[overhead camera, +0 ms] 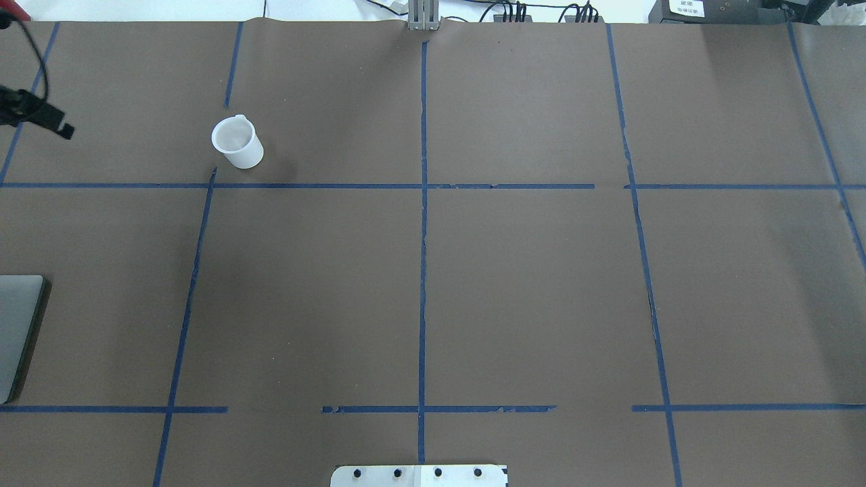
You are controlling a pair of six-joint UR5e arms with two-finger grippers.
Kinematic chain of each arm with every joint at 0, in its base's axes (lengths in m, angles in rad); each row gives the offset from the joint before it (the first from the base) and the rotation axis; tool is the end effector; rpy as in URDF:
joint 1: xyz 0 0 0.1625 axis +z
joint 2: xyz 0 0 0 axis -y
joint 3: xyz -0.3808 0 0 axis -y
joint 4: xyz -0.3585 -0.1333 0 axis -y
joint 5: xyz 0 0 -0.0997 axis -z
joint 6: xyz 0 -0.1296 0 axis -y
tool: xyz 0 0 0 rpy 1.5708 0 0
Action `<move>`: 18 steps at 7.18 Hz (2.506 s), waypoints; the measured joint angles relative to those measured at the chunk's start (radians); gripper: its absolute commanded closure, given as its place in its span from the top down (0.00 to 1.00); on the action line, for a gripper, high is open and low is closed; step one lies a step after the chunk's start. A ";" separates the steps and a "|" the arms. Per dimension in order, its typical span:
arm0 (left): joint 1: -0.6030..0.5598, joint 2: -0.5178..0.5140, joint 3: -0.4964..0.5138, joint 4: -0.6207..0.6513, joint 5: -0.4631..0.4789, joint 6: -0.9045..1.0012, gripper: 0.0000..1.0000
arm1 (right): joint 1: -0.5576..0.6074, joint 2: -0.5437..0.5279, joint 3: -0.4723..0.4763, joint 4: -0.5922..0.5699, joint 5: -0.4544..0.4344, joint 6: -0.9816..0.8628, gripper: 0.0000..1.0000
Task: Place cup on laptop
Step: 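Reach the open left gripper over the white mug, then lower the left gripper and close it on the white mug, then lift the mug with the left gripper and carry it toward the silver laptop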
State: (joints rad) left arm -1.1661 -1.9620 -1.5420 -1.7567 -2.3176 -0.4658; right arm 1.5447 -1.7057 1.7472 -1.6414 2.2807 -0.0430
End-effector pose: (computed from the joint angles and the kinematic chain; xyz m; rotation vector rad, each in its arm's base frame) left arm 0.2006 -0.5832 0.4166 0.1667 0.8792 0.1477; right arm 0.0383 -0.4049 0.6261 -0.0219 -0.7102 -0.0558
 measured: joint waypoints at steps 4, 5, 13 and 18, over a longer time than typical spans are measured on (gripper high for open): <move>0.102 -0.315 0.334 -0.065 0.032 -0.270 1.00 | 0.000 0.000 0.000 0.000 0.000 0.000 1.00; 0.123 -0.352 0.419 -0.143 0.066 -0.312 0.99 | 0.000 0.000 0.000 0.000 0.000 -0.001 1.00; 0.205 -0.428 0.647 -0.252 0.128 -0.383 0.00 | 0.000 0.000 0.000 0.000 0.000 -0.001 1.00; 0.167 -0.433 0.631 -0.221 0.081 -0.385 0.00 | 0.000 0.000 0.000 0.000 0.000 0.000 1.00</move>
State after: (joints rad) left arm -0.9987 -2.3955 -0.9113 -1.9776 -2.2365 -0.8508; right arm 1.5447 -1.7058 1.7472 -1.6414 2.2809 -0.0432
